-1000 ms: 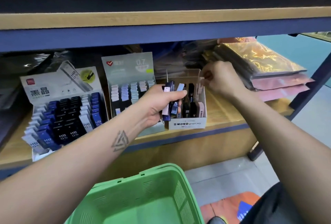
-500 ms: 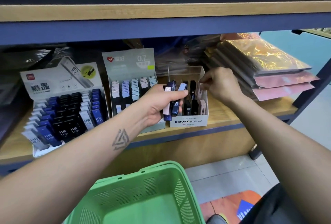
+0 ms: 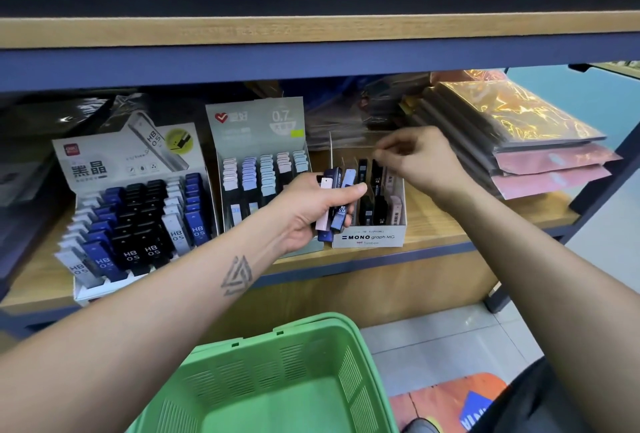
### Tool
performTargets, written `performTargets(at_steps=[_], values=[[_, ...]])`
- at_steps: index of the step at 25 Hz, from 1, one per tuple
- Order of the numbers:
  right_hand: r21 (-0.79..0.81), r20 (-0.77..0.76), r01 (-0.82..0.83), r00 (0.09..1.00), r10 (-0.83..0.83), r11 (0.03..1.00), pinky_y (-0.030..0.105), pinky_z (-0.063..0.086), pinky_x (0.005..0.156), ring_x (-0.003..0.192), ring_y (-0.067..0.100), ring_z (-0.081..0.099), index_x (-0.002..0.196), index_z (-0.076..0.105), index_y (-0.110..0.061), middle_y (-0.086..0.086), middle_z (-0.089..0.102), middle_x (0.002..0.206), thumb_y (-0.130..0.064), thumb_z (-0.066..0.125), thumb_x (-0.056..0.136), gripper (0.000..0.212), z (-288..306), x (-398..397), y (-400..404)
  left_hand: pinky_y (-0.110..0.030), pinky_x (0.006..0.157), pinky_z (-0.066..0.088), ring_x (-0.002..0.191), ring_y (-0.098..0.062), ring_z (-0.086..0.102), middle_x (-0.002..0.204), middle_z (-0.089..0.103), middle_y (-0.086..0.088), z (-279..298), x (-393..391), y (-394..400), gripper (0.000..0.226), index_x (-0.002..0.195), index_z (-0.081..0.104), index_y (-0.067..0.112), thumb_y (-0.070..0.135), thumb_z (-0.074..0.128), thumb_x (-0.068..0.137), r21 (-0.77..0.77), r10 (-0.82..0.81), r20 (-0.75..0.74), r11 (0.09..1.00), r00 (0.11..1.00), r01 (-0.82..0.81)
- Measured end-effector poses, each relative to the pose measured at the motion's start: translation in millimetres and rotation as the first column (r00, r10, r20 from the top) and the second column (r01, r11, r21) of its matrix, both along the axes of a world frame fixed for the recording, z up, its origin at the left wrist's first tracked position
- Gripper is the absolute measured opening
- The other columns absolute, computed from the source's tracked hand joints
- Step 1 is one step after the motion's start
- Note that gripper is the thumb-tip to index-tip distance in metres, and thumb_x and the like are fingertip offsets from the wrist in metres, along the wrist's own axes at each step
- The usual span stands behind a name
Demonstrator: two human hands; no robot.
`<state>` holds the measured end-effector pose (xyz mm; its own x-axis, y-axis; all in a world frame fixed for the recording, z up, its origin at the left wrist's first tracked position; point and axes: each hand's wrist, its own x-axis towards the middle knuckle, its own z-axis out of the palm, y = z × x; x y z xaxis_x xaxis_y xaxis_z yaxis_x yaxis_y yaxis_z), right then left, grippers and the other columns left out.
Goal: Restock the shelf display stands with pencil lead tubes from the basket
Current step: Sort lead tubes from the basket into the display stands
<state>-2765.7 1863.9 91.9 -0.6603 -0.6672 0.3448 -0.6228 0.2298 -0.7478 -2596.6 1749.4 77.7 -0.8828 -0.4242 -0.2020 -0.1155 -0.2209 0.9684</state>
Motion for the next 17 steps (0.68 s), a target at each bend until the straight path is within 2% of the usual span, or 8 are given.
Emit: performTargets(at_steps=[2, 4, 7, 9, 11, 13, 17], values=[[0.017, 0.241, -0.154, 0.96, 0.146, 0.988, 0.025, 0.053, 0.061, 0.066, 0.01, 0.067, 0.091, 0.078, -0.02, -0.001, 0.075, 0.077, -0.028, 0.076, 0.089, 0.008, 3, 13, -5, -0.025, 0.048, 0.05, 0.052, -0.018, 0.056, 0.067, 0.061, -0.009, 0, 2, -1, 0.016, 0.093, 0.066, 0.006, 0.008, 0.079, 0.085, -0.009, 0.016, -0.007, 1.0, 1.0, -0.016], [0.034, 0.334, -0.226, 0.921, 0.202, 0.974, 0.022, 0.051, 0.057, 0.063, 0.01, 0.065, 0.091, 0.078, -0.017, 0.003, 0.075, 0.075, -0.026, 0.077, 0.088, 0.009, 1, 22, -8, -0.024, 0.048, 0.05, 0.052, -0.015, 0.058, 0.067, 0.063, -0.007, 0, 4, -2, 0.013, 0.092, 0.068, 0.005, 0.005, 0.078, 0.085, -0.023, 0.018, -0.024, 1.0, 1.0, -0.019], [-0.009, 0.428, -0.247, 0.875, 0.227, 0.969, 0.024, 0.054, 0.063, 0.07, 0.014, 0.067, 0.092, 0.078, -0.011, 0.009, 0.076, 0.081, -0.014, 0.078, 0.086, 0.006, 0, 26, -14, -0.023, 0.049, 0.051, 0.054, -0.013, 0.063, 0.072, 0.069, -0.01, 1, 7, -3, 0.011, 0.095, 0.07, 0.002, 0.002, 0.076, 0.087, -0.046, 0.026, -0.035, 0.999, 0.999, -0.028], [-0.056, 0.482, -0.247, 0.842, 0.242, 0.968, 0.023, 0.055, 0.064, 0.068, 0.014, 0.067, 0.094, 0.077, -0.006, 0.009, 0.075, 0.078, -0.004, 0.075, 0.087, 0.007, 1, 26, -17, -0.024, 0.048, 0.05, 0.051, -0.014, 0.063, 0.08, 0.073, -0.018, 4, 10, -5, 0.006, 0.094, 0.07, 0.002, 0.002, 0.073, 0.089, -0.037, 0.03, -0.024, 0.999, 0.999, -0.031], [-0.117, 0.511, -0.207, 0.826, 0.238, 0.971, 0.022, 0.056, 0.062, 0.064, 0.015, 0.065, 0.096, 0.075, -0.001, 0.01, 0.073, 0.076, 0.002, 0.071, 0.088, 0.009, 4, 23, -19, -0.027, 0.052, 0.046, 0.05, -0.018, 0.058, 0.088, 0.075, -0.023, 6, 14, -9, 0.006, 0.09, 0.067, 0.005, 0.004, 0.073, 0.089, -0.042, 0.058, 0.011, 0.997, 0.998, -0.057], [-0.166, 0.529, -0.191, 0.811, 0.25, 0.968, 0.023, 0.056, 0.061, 0.063, 0.017, 0.064, 0.097, 0.073, 0.001, 0.011, 0.072, 0.075, 0.003, 0.071, 0.088, 0.009, 8, 22, -18, -0.03, 0.059, 0.044, 0.053, -0.02, 0.055, 0.091, 0.075, -0.025, 6, 19, -14, 0.008, 0.089, 0.066, 0.006, 0.004, 0.073, 0.088, -0.056, 0.089, 0.036, 0.995, 0.995, -0.087], [-0.207, 0.536, -0.25, 0.78, 0.324, 0.946, 0.021, 0.056, 0.059, 0.065, 0.018, 0.066, 0.096, 0.073, 0.002, 0.011, 0.071, 0.073, -0.004, 0.076, 0.086, 0.012, 10, 27, -18, -0.03, 0.056, 0.048, 0.052, -0.022, 0.055, 0.087, 0.073, -0.027, 5, 26, -14, 0.006, 0.088, 0.066, 0.002, -0.003, 0.071, 0.087, -0.061, 0.116, 0.027, 0.992, 0.993, -0.114]])
